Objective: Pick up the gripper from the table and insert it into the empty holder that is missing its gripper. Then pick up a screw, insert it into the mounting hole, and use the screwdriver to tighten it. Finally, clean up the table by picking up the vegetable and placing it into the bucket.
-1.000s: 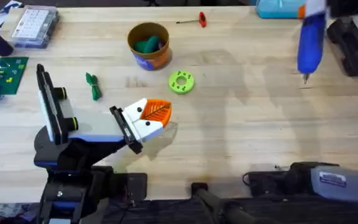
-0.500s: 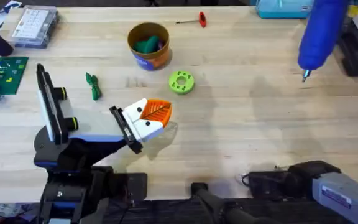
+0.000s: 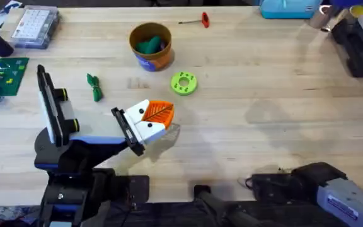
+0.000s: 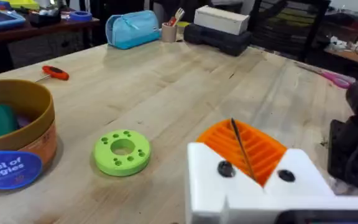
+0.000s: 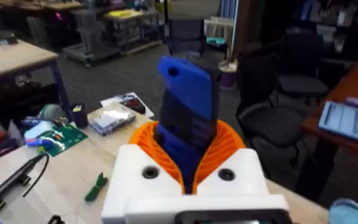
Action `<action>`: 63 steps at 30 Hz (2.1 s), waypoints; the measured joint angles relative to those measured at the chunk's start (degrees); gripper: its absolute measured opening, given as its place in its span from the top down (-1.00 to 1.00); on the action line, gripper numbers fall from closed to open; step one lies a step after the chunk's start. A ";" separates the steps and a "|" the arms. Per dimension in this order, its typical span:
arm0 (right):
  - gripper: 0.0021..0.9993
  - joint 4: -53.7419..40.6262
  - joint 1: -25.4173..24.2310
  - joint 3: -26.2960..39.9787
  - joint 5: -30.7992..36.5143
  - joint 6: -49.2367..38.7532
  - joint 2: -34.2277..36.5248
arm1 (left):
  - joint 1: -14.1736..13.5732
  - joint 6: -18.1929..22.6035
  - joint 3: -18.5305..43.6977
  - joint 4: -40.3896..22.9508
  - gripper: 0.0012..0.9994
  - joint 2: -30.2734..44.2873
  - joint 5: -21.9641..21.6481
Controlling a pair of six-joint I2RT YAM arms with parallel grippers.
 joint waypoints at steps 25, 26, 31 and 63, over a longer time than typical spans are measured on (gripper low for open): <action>0.91 23.55 9.99 0.00 -15.72 0.73 2.41 | 0.00 0.01 0.00 0.00 0.98 0.00 -0.01; 0.91 24.35 9.99 0.00 -17.11 0.79 2.83 | 0.00 0.01 0.00 0.00 0.98 0.00 -0.01; 0.90 26.49 11.15 0.00 -21.82 1.03 5.66 | 0.00 0.00 0.00 0.00 0.98 0.00 -0.01; 0.90 35.22 26.16 -9.38 -27.73 -2.50 20.74 | 0.00 0.00 0.00 0.00 0.98 0.00 -0.01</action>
